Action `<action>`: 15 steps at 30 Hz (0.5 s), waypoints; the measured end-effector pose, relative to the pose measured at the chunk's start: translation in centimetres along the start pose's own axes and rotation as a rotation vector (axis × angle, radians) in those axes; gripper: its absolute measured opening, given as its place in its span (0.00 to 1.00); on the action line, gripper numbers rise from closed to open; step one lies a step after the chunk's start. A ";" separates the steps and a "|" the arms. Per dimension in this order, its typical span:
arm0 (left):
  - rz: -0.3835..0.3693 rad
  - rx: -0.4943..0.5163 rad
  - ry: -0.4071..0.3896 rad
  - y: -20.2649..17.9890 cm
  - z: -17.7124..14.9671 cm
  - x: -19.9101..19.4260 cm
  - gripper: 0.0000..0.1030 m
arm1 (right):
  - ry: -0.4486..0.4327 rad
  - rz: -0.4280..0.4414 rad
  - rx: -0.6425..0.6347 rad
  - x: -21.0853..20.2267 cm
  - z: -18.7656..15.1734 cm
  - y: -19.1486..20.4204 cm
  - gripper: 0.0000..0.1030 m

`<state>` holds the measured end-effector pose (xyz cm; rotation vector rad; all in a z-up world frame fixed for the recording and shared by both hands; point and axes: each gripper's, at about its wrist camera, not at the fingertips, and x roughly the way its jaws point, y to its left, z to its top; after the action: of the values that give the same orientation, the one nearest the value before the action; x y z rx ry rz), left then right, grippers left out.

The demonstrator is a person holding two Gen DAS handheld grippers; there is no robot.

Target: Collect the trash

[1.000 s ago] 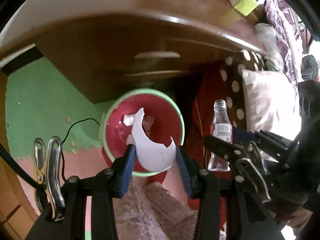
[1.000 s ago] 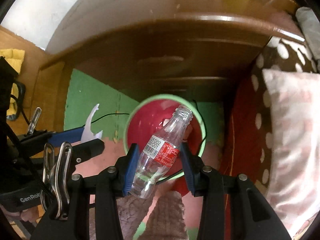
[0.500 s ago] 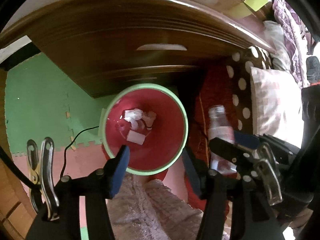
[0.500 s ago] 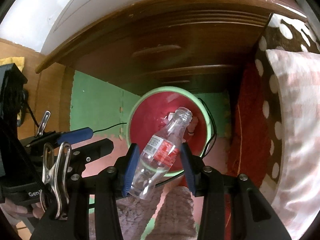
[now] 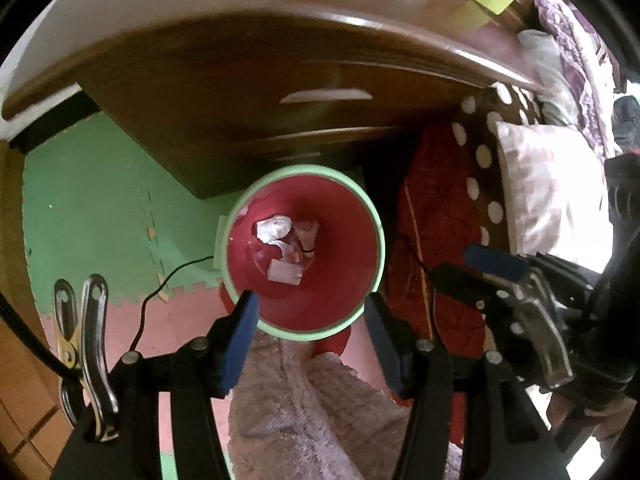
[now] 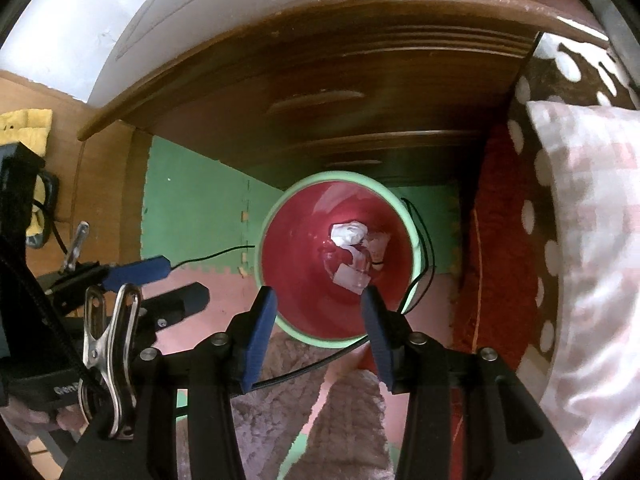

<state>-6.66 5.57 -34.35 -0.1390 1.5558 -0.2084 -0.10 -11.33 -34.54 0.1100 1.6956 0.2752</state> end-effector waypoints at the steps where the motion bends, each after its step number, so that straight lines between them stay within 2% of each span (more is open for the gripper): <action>1: 0.000 0.003 -0.003 0.0 0.1 -0.3 0.56 | -0.002 -0.005 -0.005 -0.3 -0.1 0.1 0.44; 9: -0.003 0.021 -0.047 -0.6 1.5 -3.5 0.56 | -0.041 -0.013 0.001 -2.7 0.0 0.0 0.44; 15: -0.004 0.042 -0.096 -1.1 3.0 -6.9 0.56 | -0.117 -0.045 0.039 -6.0 0.9 -0.9 0.44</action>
<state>-3.69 5.89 -27.39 -0.1178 1.4551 -0.2342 1.71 -13.54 -29.06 0.1150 1.5860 0.1986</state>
